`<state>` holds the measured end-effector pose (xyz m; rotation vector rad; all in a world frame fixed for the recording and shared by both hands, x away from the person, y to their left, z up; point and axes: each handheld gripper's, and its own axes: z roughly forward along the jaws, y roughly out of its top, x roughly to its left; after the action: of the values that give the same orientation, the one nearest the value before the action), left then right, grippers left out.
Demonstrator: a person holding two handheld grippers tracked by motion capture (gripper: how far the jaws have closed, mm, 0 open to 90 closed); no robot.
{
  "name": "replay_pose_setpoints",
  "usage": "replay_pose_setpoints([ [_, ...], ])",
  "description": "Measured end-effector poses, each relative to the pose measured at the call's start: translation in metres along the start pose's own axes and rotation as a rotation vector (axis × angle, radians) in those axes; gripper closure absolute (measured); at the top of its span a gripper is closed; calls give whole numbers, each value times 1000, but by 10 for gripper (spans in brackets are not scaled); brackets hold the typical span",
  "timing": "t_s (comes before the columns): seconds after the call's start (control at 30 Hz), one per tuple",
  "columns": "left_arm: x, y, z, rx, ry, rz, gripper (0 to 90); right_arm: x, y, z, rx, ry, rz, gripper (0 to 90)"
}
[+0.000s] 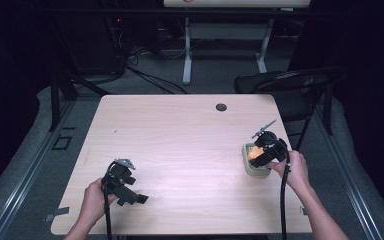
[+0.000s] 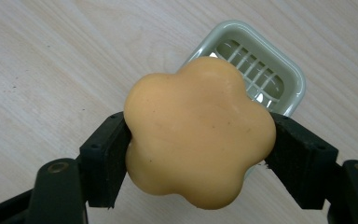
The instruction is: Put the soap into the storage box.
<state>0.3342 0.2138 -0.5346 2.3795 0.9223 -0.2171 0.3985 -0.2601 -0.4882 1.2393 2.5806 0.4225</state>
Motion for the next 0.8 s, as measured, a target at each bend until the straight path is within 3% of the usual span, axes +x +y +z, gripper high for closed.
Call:
replay_pose_setpoints([
  [0.2,0,0,0,2,1,1,1,-8,2,8,8,6,23,267],
  [0.37,-1,0,0,4,0,0,1,-12,4,16,48,-4,15,267],
  [0.47,-1,0,0,5,1,0,1,-12,5,21,41,-25,25,267],
  [0.57,0,0,0,5,1,1,1,-13,6,25,48,-8,33,266],
  [0.8,-1,1,2,9,-4,0,2,-14,7,33,75,-35,19,266],
])
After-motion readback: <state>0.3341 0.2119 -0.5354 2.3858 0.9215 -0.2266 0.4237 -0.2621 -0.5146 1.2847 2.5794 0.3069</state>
